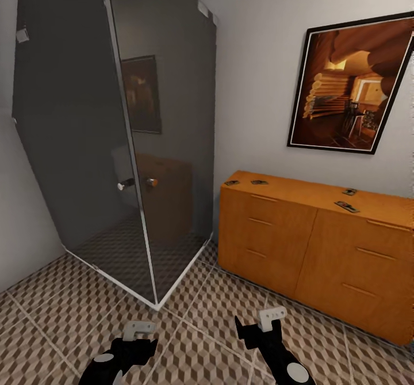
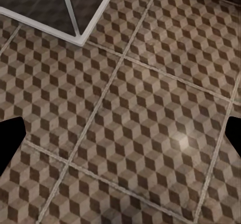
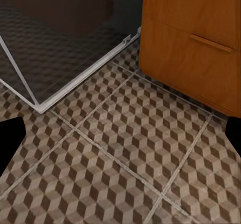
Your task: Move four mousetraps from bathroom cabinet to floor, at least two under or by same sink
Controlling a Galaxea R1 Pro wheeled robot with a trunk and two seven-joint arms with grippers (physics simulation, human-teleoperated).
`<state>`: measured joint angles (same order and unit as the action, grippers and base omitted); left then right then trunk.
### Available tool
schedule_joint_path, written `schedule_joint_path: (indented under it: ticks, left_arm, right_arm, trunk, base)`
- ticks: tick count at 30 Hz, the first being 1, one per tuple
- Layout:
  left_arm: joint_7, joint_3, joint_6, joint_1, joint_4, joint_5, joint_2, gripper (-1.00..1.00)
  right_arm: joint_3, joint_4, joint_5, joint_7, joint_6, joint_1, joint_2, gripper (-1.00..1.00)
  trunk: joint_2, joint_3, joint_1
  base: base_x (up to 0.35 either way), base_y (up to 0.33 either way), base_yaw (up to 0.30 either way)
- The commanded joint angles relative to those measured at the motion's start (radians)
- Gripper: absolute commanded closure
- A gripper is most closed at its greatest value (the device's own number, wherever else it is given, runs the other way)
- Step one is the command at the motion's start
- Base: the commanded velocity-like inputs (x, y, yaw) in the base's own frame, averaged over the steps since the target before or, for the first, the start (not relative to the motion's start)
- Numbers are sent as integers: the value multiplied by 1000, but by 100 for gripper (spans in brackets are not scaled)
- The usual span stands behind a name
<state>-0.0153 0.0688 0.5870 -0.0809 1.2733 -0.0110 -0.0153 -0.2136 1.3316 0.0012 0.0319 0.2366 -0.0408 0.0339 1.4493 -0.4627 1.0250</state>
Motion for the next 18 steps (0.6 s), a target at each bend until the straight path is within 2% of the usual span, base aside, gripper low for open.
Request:
schedule_joint_path:
  ticks: [1, 18]
  left_arm:
    - [-2, 0, 5, 0, 1, -1, 0, -100]
    - [-2, 0, 5, 0, 1, -1, 0, -100]
  right_arm:
    - [-1, 1, 0, 3, 6, -1, 0, -100]
    - [-1, 1, 0, 5, 6, -1, 0, -100]
  trunk:
    - [1, -1, 0]
    - [1, -1, 0]
  base:
    - [0, 0, -116]
    - [0, 0, -119]
